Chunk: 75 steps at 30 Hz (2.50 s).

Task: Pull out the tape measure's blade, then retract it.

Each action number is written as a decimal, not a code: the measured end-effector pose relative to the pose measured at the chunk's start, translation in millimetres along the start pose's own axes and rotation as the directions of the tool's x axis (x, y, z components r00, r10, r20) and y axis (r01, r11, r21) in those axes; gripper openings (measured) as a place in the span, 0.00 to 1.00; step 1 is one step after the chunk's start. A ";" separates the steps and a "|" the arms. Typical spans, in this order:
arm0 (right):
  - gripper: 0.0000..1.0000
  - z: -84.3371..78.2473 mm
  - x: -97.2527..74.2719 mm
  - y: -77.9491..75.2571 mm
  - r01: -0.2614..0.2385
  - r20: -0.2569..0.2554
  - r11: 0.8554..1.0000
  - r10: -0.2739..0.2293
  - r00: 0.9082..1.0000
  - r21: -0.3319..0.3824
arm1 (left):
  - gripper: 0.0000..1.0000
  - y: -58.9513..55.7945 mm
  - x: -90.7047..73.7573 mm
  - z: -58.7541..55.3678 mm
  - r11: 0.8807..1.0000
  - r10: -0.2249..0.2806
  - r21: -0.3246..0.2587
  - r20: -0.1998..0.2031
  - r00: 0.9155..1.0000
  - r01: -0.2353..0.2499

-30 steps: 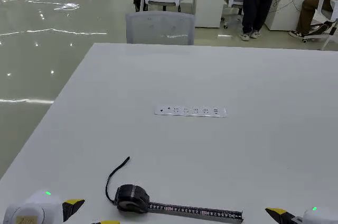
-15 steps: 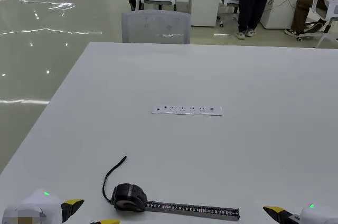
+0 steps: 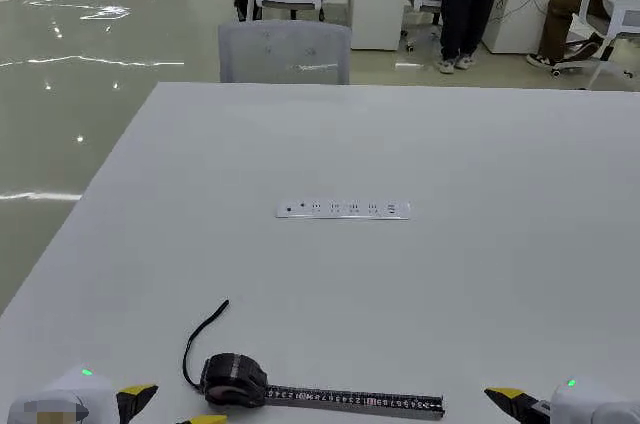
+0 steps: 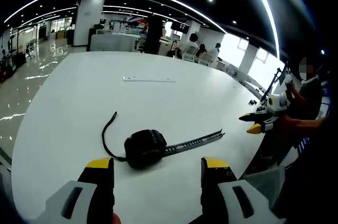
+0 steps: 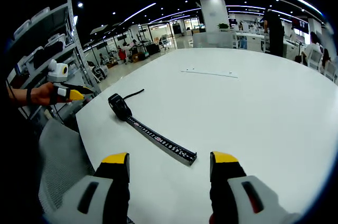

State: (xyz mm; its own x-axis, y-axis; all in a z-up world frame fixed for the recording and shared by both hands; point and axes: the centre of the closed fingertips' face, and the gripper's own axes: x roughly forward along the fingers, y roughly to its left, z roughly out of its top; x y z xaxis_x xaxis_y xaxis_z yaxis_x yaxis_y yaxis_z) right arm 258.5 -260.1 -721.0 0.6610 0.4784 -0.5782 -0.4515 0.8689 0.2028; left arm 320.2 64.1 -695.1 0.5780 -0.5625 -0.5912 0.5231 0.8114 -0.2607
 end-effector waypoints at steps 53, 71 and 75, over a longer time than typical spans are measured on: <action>0.56 -25.8 57.6 -21.1 -0.159 -0.220 0.972 0.119 0.968 -0.172 | 0.62 7.5 66.9 -6.6 0.994 0.037 -0.099 -0.082 0.996 -0.045; 0.44 -51.0 75.9 -23.7 -0.285 -0.395 0.902 0.144 0.907 -0.326 | 0.61 8.1 87.0 -11.0 0.991 0.048 -0.118 -0.137 0.989 -0.065; 0.40 -54.8 84.6 -24.9 -0.340 -0.455 0.856 0.143 0.879 -0.388 | 0.60 14.1 93.9 -13.8 0.986 0.076 -0.133 -0.161 0.984 -0.098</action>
State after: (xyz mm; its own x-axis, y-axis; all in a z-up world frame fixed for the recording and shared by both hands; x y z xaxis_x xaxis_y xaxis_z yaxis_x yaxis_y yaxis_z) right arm 292.8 -248.2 -818.3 0.2439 0.4871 -0.8386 -0.8443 0.5320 0.0634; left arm 373.2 25.0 -764.9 0.5079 -0.4666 -0.7241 0.3762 0.8763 -0.3008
